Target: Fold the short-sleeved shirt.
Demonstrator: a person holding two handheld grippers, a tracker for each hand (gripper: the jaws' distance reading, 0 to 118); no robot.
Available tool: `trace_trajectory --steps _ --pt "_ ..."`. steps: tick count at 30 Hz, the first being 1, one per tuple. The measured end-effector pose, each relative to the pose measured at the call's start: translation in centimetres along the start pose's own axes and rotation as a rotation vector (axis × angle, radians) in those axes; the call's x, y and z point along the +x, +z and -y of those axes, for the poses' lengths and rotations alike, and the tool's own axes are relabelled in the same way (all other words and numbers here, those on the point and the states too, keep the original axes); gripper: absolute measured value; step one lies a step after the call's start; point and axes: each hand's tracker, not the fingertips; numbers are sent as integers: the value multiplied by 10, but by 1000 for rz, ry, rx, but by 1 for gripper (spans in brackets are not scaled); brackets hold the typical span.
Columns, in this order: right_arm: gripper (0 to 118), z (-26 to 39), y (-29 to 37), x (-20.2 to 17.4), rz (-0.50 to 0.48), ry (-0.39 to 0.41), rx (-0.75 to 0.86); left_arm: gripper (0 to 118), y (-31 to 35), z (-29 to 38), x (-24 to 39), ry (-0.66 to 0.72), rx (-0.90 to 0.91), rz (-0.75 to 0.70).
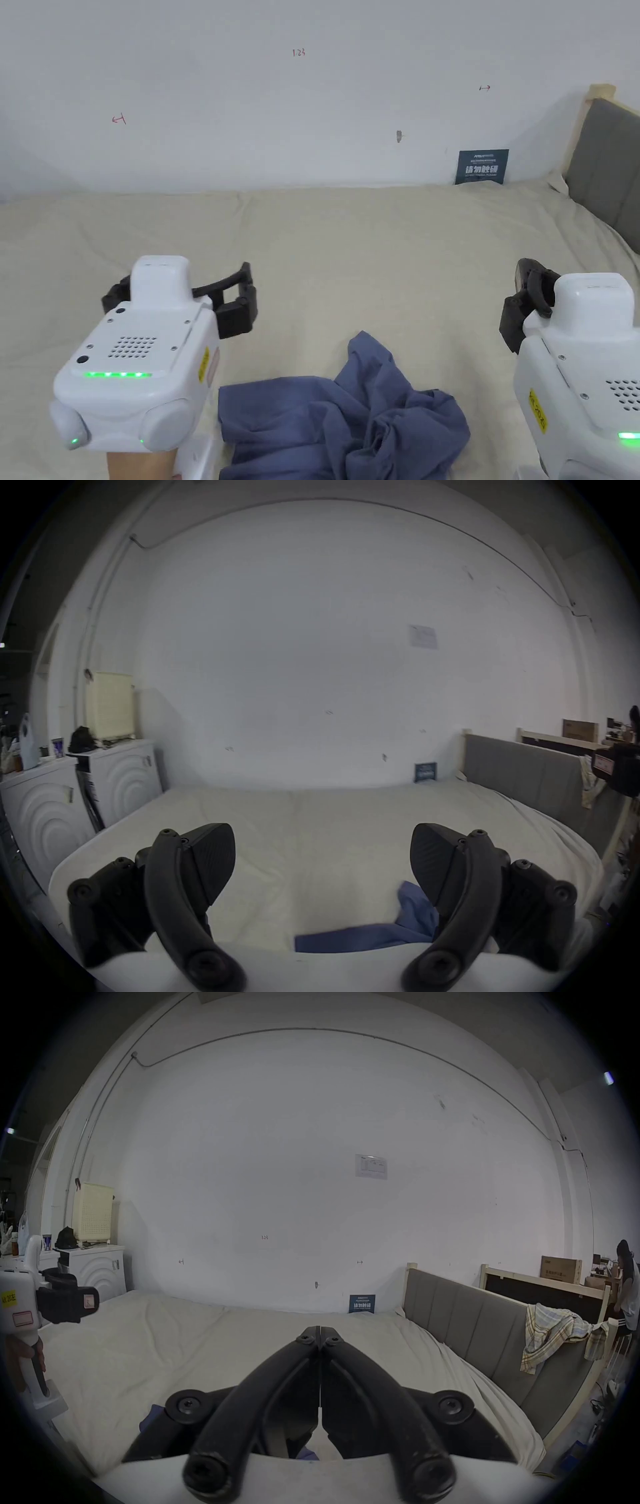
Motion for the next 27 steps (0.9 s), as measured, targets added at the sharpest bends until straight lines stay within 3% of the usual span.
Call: trace_trajectory --steps 2,3,6,7,12,20,27 --pt "0 -1 1 -3 -6 0 5 97 4 2 -9 9 20 11" --pt "0 -1 1 -4 -8 0 6 89 5 4 -11 13 28 15" --pt "0 -2 1 -6 -17 -1 9 11 2 4 -13 -9 -24 33" --pt "0 -2 1 -7 -17 -2 9 3 2 7 -12 6 -36 25" --pt "0 0 0 -9 -22 -1 1 2 -3 9 -13 50 -82 66" --pt "0 10 -2 -8 -26 -13 -31 2 -34 80 -11 229 -667 185" --pt "0 23 -3 -6 -25 -5 -65 2 -26 169 5 283 -954 185"
